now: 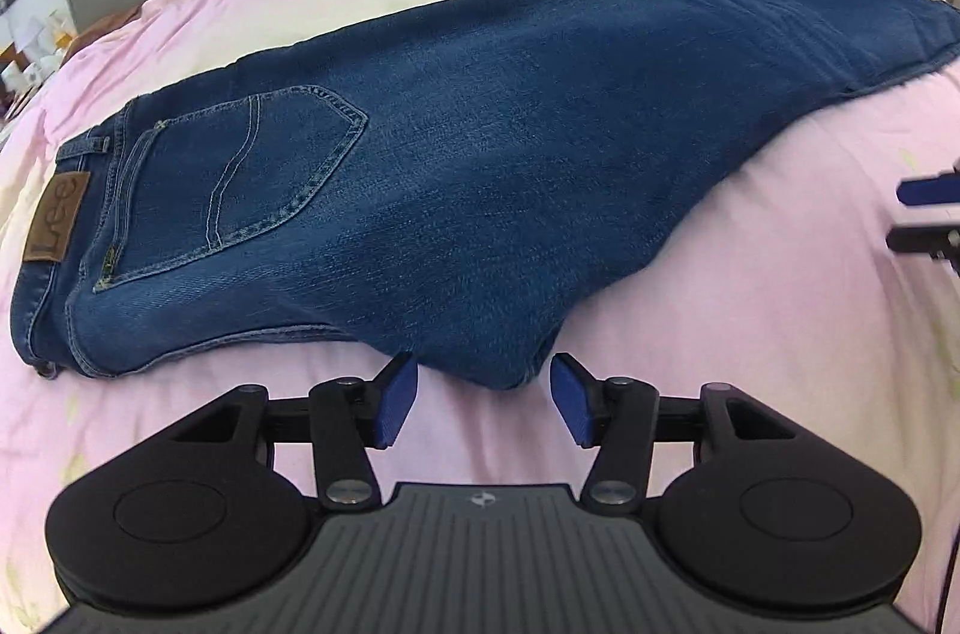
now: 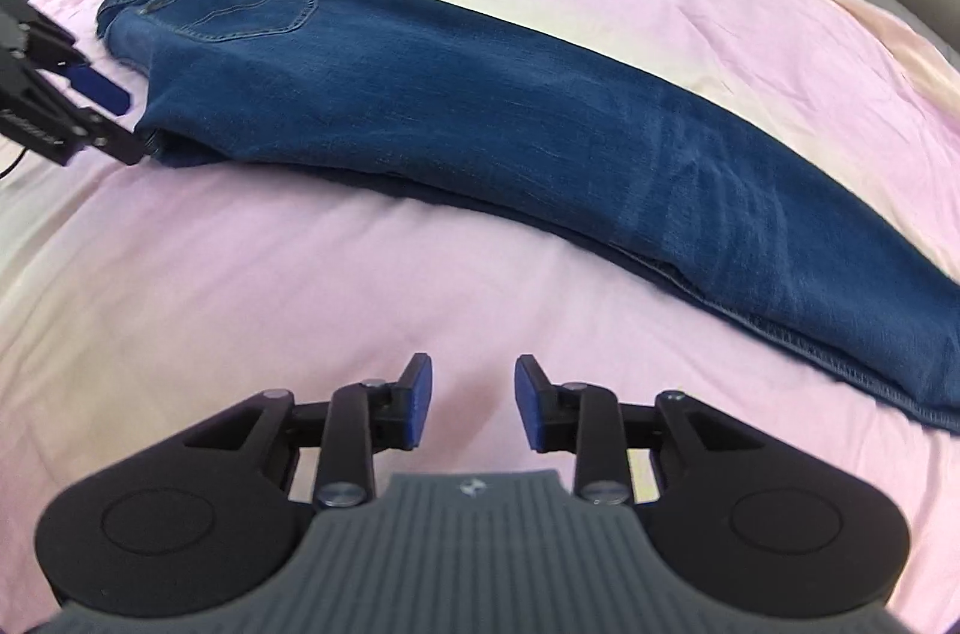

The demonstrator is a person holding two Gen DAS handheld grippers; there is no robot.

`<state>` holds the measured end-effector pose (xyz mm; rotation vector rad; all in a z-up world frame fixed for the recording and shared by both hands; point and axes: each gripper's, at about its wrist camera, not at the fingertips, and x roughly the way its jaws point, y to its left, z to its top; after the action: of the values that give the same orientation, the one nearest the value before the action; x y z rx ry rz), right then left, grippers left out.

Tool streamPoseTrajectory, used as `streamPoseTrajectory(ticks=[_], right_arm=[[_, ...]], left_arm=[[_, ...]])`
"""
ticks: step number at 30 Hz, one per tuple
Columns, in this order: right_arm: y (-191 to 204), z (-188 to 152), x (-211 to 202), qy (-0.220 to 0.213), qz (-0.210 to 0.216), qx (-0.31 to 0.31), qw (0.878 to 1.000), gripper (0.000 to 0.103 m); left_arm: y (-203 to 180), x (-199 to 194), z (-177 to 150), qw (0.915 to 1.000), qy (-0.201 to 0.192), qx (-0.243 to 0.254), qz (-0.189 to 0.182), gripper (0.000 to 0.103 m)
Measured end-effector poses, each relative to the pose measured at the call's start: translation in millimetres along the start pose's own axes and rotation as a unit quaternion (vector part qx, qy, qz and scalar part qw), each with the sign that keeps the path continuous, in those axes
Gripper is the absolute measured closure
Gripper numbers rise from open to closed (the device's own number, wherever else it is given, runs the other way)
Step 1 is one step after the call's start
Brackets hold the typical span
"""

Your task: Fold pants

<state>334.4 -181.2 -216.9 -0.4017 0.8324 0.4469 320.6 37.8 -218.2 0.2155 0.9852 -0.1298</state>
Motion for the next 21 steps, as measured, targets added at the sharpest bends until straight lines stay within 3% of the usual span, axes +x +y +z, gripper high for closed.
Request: streamPoseTrajectory(ticks=[1, 3, 7, 11, 17, 21], right_arm=[[2, 2, 4, -0.004, 0.006, -0.008, 1.0, 0.076], [10, 9, 12, -0.014, 0.018, -0.026, 0.999, 0.076], [31, 20, 19, -0.04, 0.03, -0.091, 0.995, 0.076], [57, 33, 30, -0.072, 0.028, -0.189, 0.979, 0.076], [94, 50, 45, -0.111, -0.005, -0.349, 0.931, 0.076], [107, 57, 60, -0.11, -0.011, -0.398, 0.911, 0.076]], left_arm=[[0, 2, 2, 1.0, -0.001, -0.009, 0.001, 0.061], [3, -1, 10, 0.9996, -0.005, -0.025, -0.014, 0.078], [10, -23, 28, 0.9989, -0.023, -0.04, -0.012, 0.095], [22, -33, 47, 0.9986, -0.02, -0.044, -0.021, 0.099], [31, -37, 54, 0.9989, -0.011, -0.033, -0.031, 0.101], [31, -36, 55, 0.9988, -0.009, -0.032, -0.037, 0.102]])
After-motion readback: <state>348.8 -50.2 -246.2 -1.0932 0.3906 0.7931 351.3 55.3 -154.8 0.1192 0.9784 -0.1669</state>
